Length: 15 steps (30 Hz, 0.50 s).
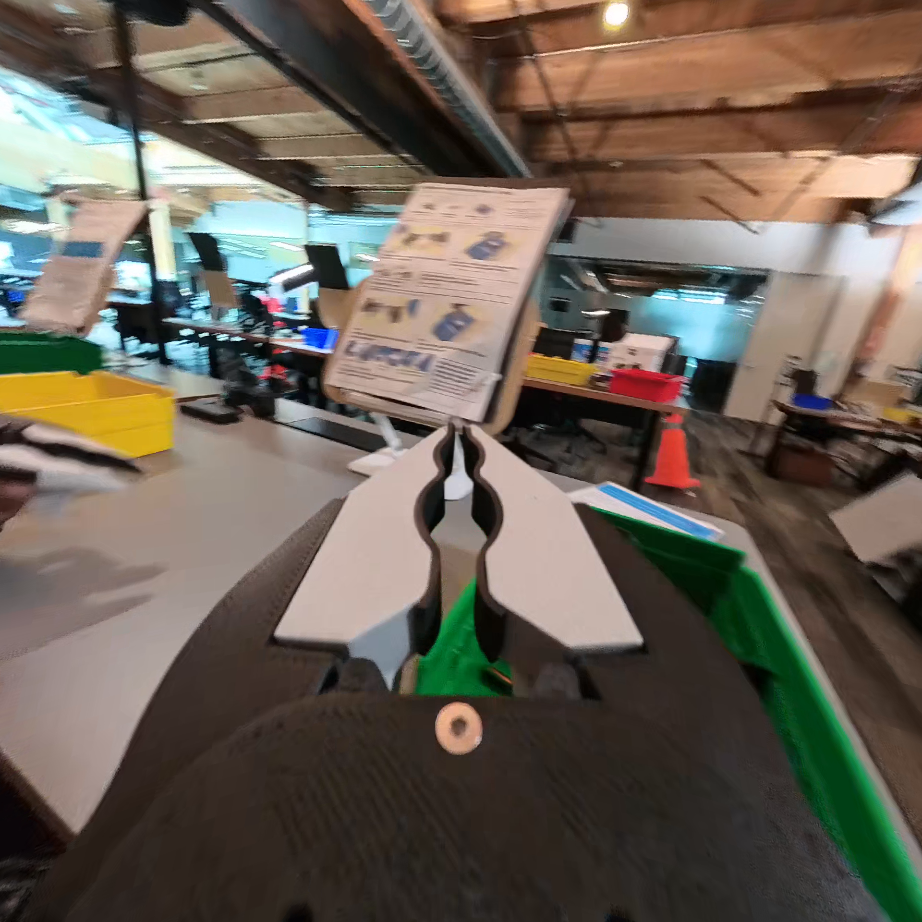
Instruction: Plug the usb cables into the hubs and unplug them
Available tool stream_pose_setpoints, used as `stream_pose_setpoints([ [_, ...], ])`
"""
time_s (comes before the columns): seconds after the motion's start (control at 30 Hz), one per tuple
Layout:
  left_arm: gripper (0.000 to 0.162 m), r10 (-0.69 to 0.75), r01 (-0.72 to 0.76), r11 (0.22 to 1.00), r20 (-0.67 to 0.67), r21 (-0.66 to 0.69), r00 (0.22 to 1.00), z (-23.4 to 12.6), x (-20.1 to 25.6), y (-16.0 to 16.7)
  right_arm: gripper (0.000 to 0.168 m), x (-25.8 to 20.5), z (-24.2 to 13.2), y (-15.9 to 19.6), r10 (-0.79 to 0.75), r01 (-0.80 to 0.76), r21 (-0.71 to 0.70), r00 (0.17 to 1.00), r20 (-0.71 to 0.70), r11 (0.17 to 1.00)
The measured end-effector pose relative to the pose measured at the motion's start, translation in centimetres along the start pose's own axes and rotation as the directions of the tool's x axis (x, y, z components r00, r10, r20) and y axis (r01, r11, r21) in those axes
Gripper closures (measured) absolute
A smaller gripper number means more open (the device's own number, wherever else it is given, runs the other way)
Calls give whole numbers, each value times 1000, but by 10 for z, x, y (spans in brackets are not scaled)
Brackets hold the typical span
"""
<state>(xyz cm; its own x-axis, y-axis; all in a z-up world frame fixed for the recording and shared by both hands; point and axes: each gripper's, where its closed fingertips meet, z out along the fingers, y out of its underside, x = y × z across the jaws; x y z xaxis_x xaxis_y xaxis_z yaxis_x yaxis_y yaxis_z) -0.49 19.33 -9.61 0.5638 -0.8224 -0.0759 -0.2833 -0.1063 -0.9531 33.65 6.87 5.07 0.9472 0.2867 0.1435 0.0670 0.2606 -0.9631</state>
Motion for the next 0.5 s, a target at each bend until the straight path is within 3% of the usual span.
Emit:
stream_pose_setpoints([
  [0.13, 134, 1, -12, 992, 88, 126, 996, -53, -40, -60, 166, -68, 26, 11, -55, 65, -51, 984, 172, 997],
  [0.23, 141, 114, -131, 989, 225, 62, 968, -102, -93, -75, 166, -95, 34, 23, -167, 193, -95, 959, 230, 977],
  [0.3, 141, 217, -189, 975, 291, -120, 932, -128, -138, -58, 167, -105, 36, 28, -227, 256, -99, 944, 240, 961],
  [0.37, 140, 267, -158, 933, 329, -323, 906, -149, -189, -22, 168, -113, 37, 32, -248, 278, -90, 935, 252, 956],
  [0.5, 116, 62, 129, 818, 308, -561, 949, -165, -243, 73, 168, -124, 43, 42, -227, 268, -112, 930, 287, 957],
])
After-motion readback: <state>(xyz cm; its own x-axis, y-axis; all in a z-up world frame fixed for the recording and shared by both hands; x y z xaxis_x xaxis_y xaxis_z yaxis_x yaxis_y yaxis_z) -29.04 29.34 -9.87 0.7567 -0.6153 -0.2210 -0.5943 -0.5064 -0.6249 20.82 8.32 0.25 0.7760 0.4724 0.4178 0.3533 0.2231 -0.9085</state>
